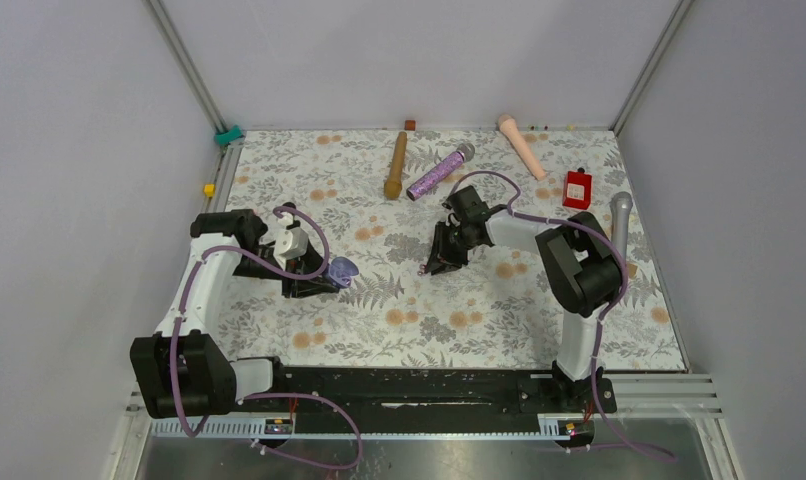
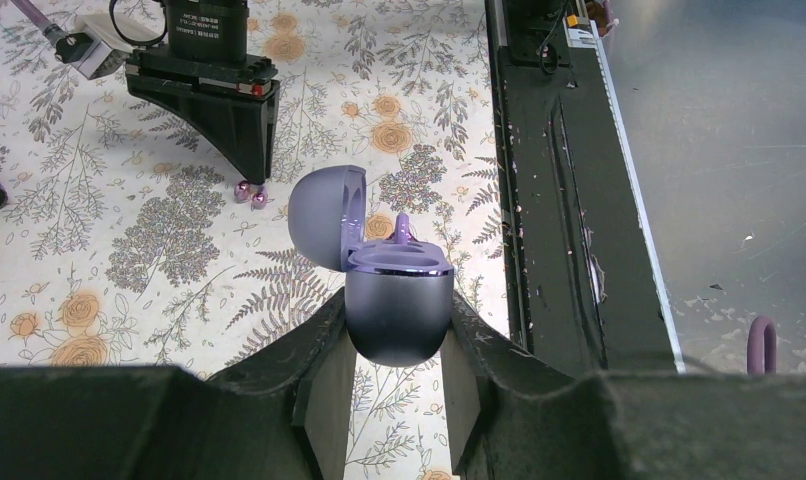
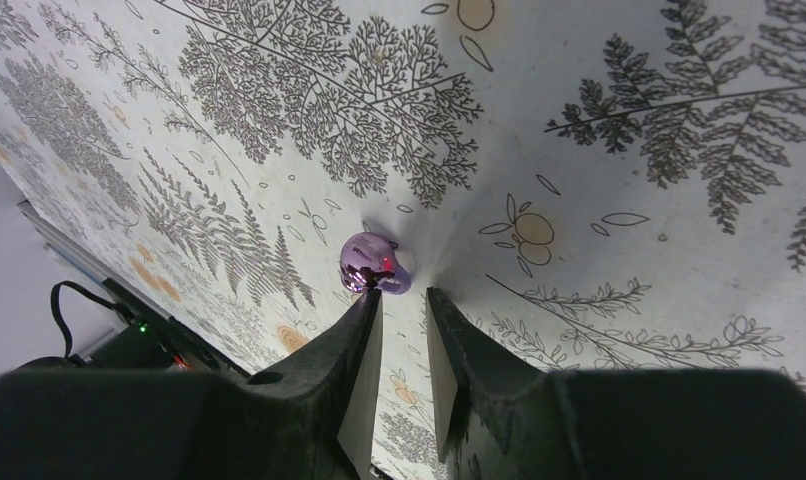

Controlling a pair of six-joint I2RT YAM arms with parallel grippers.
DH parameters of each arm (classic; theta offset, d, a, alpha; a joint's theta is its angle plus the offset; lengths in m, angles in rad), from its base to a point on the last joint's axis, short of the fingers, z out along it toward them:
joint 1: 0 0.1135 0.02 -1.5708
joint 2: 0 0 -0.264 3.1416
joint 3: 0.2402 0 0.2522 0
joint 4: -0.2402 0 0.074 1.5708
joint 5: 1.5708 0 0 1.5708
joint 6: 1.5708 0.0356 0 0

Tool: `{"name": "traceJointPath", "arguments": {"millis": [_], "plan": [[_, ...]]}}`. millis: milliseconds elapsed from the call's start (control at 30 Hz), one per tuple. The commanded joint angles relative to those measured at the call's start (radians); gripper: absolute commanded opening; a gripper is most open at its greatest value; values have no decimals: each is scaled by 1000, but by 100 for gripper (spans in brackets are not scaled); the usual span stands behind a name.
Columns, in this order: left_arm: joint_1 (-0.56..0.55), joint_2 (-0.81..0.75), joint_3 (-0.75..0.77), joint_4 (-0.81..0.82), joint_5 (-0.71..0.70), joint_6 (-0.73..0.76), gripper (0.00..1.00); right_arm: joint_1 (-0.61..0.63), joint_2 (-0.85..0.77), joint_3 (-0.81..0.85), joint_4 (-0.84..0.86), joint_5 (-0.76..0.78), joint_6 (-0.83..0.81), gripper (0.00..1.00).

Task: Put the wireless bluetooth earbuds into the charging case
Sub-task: Pick up the earbud from the center of the board.

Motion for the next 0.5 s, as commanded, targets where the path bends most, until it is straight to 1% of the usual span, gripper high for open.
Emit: {"name": "traceJointPath", "arguments": {"millis": [0,467], "plan": [[7,-12,0,-40,29,41,0,2,48,13,-12,24,-1,31],[7,-13,0,-40,30,41,0,2,82,45,-27,11,-9,33]]}}
